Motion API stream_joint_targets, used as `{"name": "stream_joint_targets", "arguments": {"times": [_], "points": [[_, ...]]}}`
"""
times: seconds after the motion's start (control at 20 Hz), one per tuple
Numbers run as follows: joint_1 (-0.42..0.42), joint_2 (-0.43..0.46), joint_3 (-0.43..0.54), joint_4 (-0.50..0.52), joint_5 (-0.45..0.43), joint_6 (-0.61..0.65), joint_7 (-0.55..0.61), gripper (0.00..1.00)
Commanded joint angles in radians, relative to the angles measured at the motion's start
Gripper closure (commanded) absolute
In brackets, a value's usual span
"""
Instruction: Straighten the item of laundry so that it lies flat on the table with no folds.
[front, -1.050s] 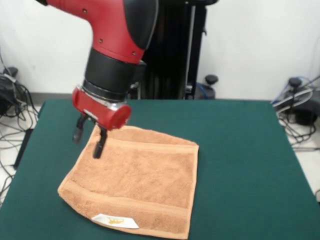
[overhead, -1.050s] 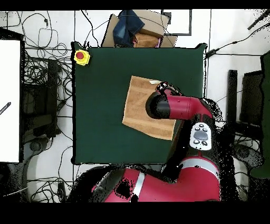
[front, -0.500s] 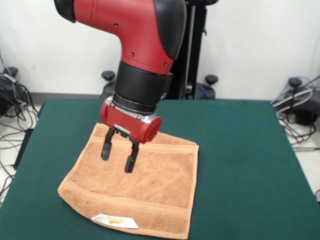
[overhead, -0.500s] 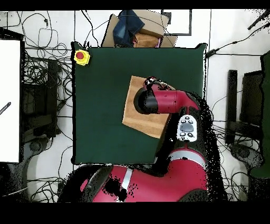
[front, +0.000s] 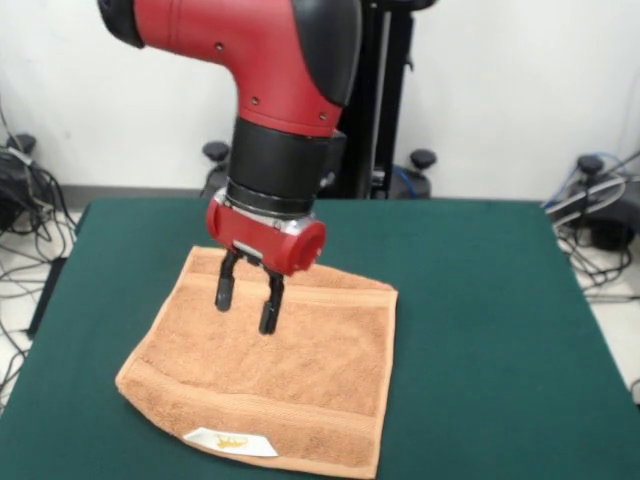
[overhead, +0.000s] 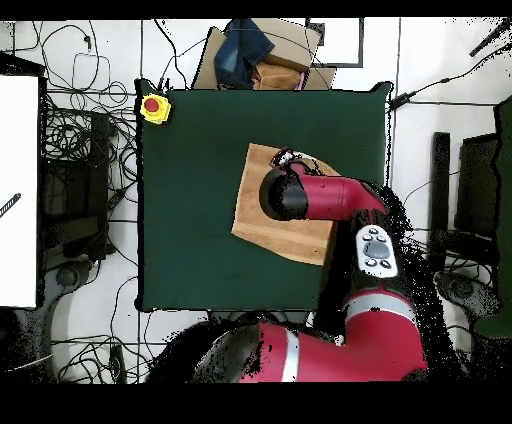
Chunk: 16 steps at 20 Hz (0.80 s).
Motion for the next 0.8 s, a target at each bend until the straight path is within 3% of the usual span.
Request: {"name": "stream_joint_targets", "arguments": {"times": [0.05,0.2,0.35,0.65,0.8], "points": [[-0.111,-0.088,0.145,0.259,-0.1,0.138,-0.182,0.0],[-0.144,-0.11,0.184,0.292,-0.125,0.141,-0.2,0.0],[-0.11,-0.115,0.18,0.321,-0.153,0.142,-0.171,0.0],[0.139,-0.041,0.039,0.271,-0.236,0.061,-0.025,0.0],[0.223,-0.011,-0.002,0.251,-0.255,0.017,0.025,0.0]]}}
